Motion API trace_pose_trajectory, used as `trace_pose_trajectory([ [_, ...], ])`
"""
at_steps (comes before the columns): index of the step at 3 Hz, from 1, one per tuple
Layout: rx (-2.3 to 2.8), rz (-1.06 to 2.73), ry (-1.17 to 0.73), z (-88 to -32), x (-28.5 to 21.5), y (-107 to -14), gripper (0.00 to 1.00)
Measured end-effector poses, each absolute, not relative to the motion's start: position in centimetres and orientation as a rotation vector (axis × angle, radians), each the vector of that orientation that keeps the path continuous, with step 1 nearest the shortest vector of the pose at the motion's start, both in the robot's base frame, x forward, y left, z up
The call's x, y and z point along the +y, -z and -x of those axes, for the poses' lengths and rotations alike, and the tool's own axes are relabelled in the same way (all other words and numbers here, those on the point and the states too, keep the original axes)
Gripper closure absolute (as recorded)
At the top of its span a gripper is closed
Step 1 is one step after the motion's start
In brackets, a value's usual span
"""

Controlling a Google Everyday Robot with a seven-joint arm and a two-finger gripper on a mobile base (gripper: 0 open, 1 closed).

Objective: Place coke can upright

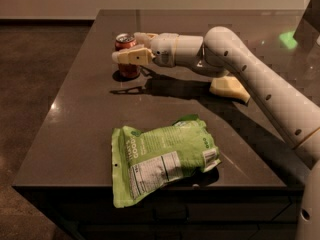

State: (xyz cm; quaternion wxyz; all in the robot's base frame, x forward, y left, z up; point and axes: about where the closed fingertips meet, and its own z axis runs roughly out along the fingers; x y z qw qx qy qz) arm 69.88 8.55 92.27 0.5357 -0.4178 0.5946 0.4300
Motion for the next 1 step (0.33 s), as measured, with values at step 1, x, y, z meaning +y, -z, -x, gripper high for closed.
trace_pose_trajectory([
  [1, 1.416, 0.995, -1.024, -69.88, 8.57, -92.27, 0.0],
])
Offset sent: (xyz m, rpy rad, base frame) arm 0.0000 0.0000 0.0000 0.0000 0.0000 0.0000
